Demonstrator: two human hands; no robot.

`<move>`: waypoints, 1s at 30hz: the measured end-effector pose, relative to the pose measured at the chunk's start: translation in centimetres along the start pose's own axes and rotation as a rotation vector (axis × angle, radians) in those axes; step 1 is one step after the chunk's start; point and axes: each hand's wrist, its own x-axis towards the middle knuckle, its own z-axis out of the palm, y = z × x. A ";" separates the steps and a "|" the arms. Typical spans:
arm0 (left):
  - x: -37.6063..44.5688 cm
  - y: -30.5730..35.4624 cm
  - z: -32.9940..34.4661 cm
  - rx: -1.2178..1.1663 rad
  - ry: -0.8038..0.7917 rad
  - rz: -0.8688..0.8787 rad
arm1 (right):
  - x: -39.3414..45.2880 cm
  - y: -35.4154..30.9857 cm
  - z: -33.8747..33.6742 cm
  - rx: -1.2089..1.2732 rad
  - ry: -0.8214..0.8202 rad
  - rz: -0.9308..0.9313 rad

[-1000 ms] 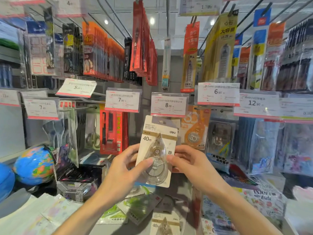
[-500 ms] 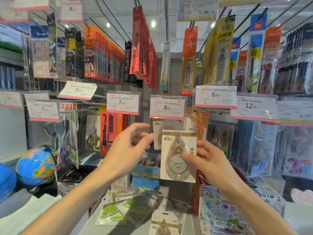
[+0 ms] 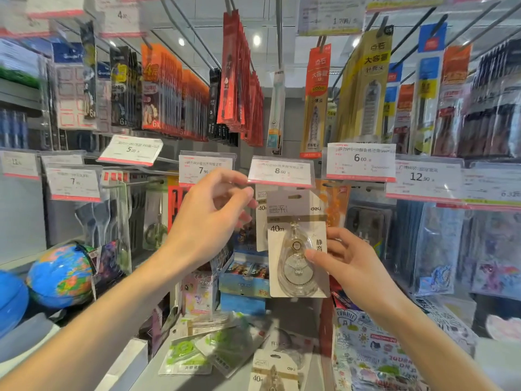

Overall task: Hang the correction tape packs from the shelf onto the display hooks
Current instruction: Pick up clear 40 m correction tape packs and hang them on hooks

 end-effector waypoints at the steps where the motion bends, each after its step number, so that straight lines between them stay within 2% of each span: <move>1: 0.2 0.4 -0.1 -0.007 0.004 0.017 | 0.2 -0.1 0.2 -0.002 -0.004 -0.002; 7: 0.9 1.8 -0.3 0.012 0.007 0.075 | 1.8 -0.7 1.0 -0.006 0.004 -0.016; 24: 0.3 0.8 -0.6 -0.024 -0.047 0.073 | 4.0 -0.4 2.5 -0.008 0.053 0.018; 30: -1.1 -2.7 0.3 -0.004 -0.063 -0.021 | 4.2 0.5 3.1 -0.095 0.083 -0.042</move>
